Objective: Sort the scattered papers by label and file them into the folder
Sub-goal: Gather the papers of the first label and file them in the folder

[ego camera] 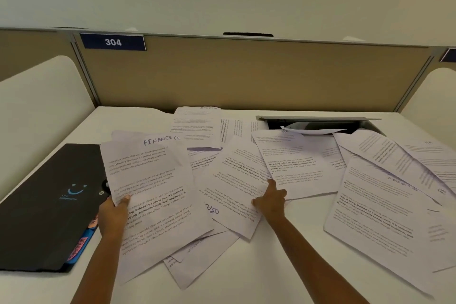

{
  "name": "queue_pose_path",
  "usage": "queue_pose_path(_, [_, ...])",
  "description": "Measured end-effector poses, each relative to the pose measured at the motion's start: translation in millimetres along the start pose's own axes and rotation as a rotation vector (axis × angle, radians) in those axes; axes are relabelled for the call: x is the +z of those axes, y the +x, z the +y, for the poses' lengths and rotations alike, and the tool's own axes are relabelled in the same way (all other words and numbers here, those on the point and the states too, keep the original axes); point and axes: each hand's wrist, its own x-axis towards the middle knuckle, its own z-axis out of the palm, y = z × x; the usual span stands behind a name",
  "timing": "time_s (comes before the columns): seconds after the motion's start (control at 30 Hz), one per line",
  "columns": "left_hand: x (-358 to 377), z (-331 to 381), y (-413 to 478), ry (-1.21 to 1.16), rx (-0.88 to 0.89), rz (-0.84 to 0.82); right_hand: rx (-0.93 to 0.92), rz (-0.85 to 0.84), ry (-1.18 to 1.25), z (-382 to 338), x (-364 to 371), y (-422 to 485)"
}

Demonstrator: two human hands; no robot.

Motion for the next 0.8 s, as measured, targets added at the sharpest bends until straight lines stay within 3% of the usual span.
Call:
queue_pose_path(0.1, [-4, -2, -2, -0.003, 0.0, 0.001, -0.046, 0.039, -0.037, 2, 4, -2])
queue_pose_path(0.2, [-6, -4, -2, -0.008, -0.003, 0.004, -0.345, 0.059, -0.285, 8, 13, -13])
queue_pose_path(0.33, [-5, -2, -5, 0.02, -0.011, 0.006, -0.572, -0.265, -0.502, 12, 28, -27])
queue_pose_path(0.43, [-5, 1, -7, 0.053, 0.005, 0.021, -0.599, -0.35, -0.653, 13, 26, -27])
queue_pose_path(0.57, [-4, 2, -7, 0.106, 0.021, 0.066, -0.646, -0.329, -0.732, 8, 17, -24])
queue_pose_path(0.7, [-5, 5, -11, 0.123, 0.018, 0.125, -0.779, -0.205, -0.815, 14, 11, -23])
queue_pose_path(0.8, [-6, 5, -14, 0.122, 0.041, 0.126, -0.772, -0.124, -0.799, 26, -8, -9])
